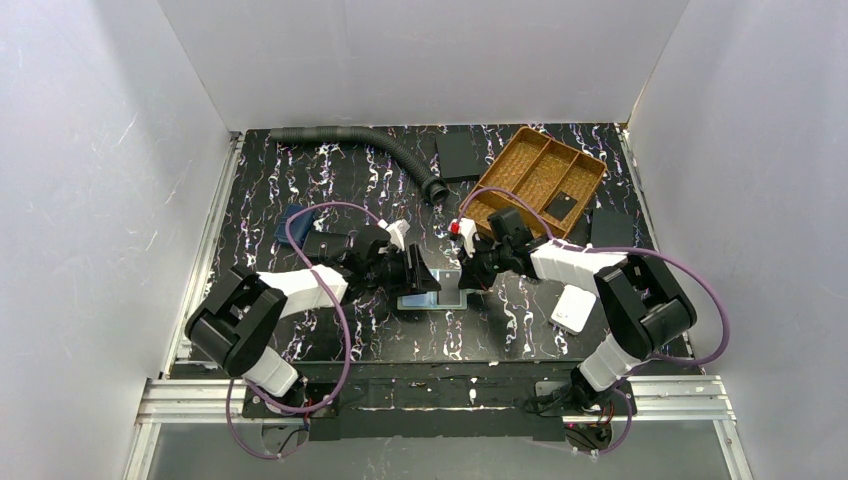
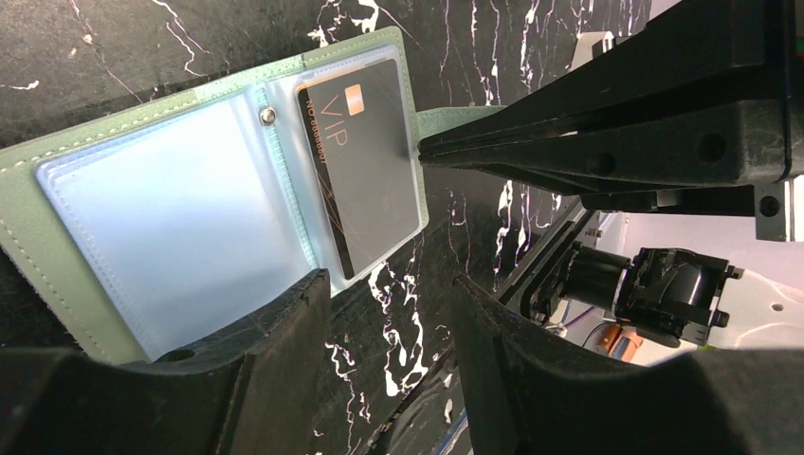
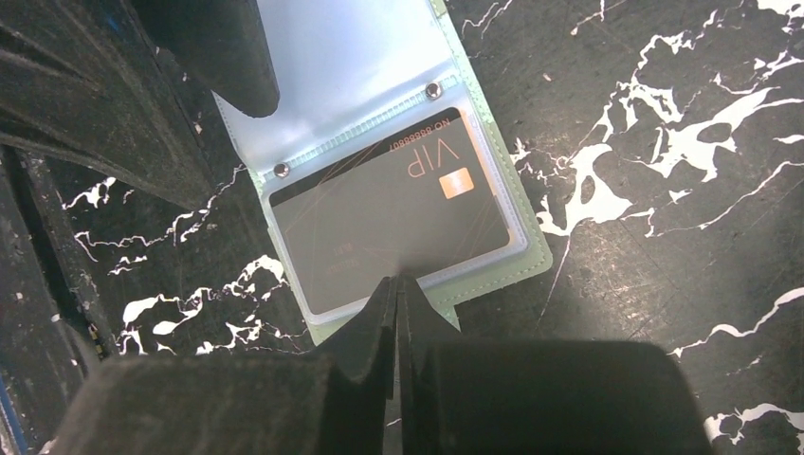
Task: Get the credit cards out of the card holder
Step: Remove the credit card from the card holder.
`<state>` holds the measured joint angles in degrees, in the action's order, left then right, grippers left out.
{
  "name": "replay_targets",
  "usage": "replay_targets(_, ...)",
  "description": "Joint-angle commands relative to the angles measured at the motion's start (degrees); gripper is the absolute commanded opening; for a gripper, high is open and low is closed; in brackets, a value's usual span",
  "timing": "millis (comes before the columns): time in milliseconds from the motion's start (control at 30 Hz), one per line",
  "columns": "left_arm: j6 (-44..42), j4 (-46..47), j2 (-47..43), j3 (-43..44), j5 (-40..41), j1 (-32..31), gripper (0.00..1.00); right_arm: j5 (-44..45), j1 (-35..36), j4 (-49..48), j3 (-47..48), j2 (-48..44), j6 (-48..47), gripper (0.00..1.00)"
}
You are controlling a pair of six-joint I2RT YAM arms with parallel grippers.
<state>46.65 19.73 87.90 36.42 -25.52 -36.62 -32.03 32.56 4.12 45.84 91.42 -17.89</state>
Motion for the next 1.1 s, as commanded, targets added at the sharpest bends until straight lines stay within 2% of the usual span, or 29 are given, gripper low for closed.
replay_targets(0,-1.4,0.1,1.5,2.0,-1.1,-0.4,0.47,1.3,0.2,-0.4,1.2,0.7,0.4,0.07)
replay_targets(333,-1.6,0.1,4.5,3.1,-1.1,-0.3,0.4,2.2,0.1,-0.2,1.3,1.4,0.7,0.05)
replay_targets(633,-1.9,0.2,6.9,3.8,-1.3,-0.6,0.38,2.1,0.1,-0.1,1.6,2.0,0.9,0.05)
replay_targets(833,-1.9,0.2,7.4,4.3,-1.5,-0.8,0.32,2.1,0.1,0.0,1.7,2.3,1.0,0.05)
replay_targets(1067,-2.0,0.2,7.7,4.3,-1.1,-0.9,0.31,1.9,0.1,0.0,1.8,2.5,1.2,0.05)
